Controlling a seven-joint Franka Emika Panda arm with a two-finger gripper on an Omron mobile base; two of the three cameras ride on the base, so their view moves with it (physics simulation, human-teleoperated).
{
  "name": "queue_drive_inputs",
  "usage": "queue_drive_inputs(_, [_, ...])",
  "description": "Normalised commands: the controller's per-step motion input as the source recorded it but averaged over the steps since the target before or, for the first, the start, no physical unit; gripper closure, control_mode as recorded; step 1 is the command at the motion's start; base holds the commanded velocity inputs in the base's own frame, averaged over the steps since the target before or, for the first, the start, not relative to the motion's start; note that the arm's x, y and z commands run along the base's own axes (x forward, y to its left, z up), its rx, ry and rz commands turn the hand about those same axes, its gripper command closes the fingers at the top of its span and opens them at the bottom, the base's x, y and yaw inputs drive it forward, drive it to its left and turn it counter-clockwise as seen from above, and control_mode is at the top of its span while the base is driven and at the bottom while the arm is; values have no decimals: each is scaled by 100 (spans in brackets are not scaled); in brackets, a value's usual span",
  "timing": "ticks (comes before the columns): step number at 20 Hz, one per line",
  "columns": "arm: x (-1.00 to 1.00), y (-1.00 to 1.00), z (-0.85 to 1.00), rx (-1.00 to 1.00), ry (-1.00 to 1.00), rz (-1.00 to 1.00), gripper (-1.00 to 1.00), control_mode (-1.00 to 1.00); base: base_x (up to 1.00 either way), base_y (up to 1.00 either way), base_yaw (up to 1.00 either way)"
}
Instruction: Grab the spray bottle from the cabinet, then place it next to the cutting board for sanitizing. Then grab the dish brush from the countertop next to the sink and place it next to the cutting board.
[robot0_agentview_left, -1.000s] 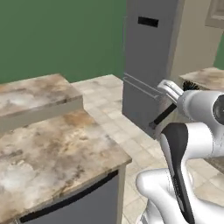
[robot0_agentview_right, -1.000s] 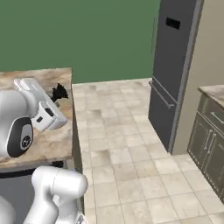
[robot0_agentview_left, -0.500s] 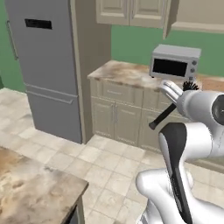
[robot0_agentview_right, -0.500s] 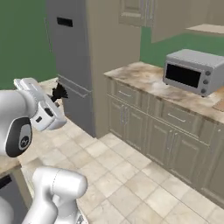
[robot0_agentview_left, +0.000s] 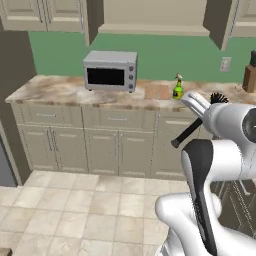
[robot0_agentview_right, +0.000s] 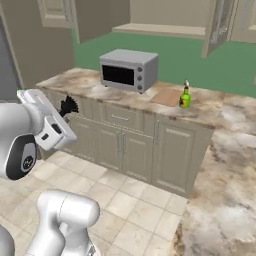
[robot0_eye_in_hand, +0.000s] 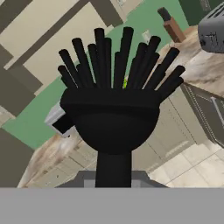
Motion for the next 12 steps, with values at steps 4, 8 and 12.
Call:
queue_drive_inputs(4, [0,0,0,0,0,0,100,100,86,-3,-25])
queue_drive_inputs(8, [0,0,0,0,0,0,100,100,100,3,-11])
queue_drive_inputs(12, [0,0,0,0,0,0,100,100,100,-3,-1])
